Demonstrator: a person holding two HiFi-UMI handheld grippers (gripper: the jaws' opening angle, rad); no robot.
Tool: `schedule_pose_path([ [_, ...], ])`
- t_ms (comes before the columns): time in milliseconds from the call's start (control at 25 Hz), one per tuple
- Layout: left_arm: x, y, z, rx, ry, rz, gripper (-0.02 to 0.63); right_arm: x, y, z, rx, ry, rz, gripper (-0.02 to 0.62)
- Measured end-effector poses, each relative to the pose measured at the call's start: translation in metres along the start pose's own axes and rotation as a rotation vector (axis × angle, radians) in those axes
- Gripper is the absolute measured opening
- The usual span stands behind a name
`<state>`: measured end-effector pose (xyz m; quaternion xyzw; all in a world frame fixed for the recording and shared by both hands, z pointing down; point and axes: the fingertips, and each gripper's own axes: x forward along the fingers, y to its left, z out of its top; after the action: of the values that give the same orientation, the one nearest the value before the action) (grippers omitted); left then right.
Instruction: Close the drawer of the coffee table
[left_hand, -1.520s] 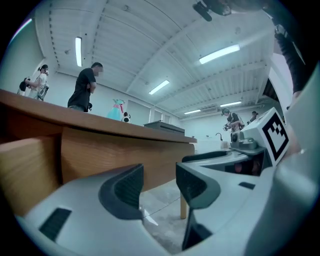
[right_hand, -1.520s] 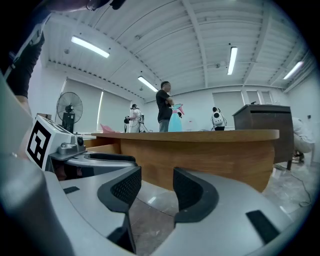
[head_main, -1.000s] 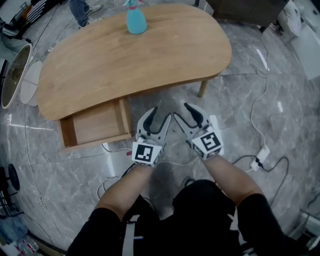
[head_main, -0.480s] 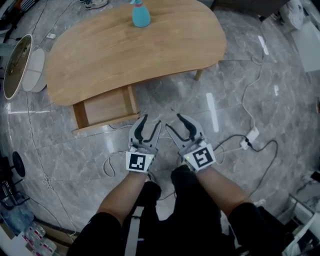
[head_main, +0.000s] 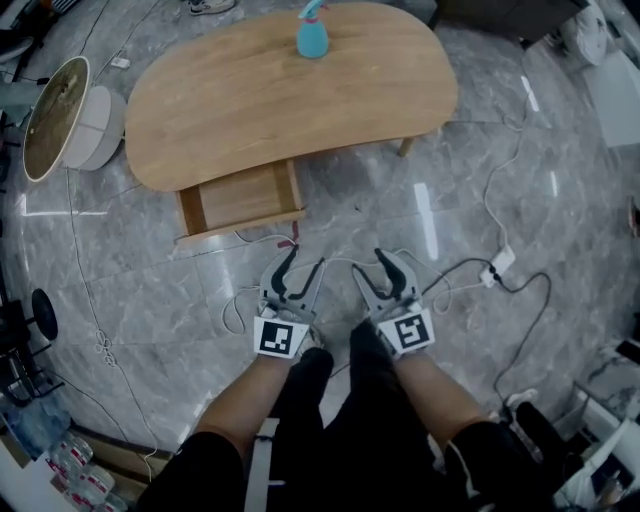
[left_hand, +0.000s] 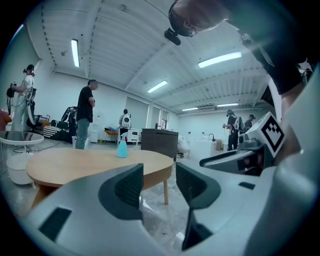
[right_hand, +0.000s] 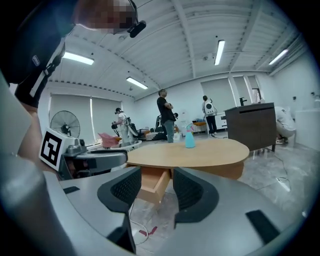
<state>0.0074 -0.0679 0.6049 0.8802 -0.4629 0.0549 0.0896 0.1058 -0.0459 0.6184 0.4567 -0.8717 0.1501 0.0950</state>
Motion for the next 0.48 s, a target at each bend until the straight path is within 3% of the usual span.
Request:
schedule_pose_path([
  [280, -0.044, 0.023, -0.011, -0.010, 0.073, 0.037, 0.184, -0.029, -0.013, -0.028, -0.045, 0.106, -0.062, 0.199],
  [480, -0.055, 0.025, -0.002, 0.009, 0.091, 0.027, 0.184, -0.085, -0.063, -0.027, -0.070, 0.123, -0.159, 0.199],
])
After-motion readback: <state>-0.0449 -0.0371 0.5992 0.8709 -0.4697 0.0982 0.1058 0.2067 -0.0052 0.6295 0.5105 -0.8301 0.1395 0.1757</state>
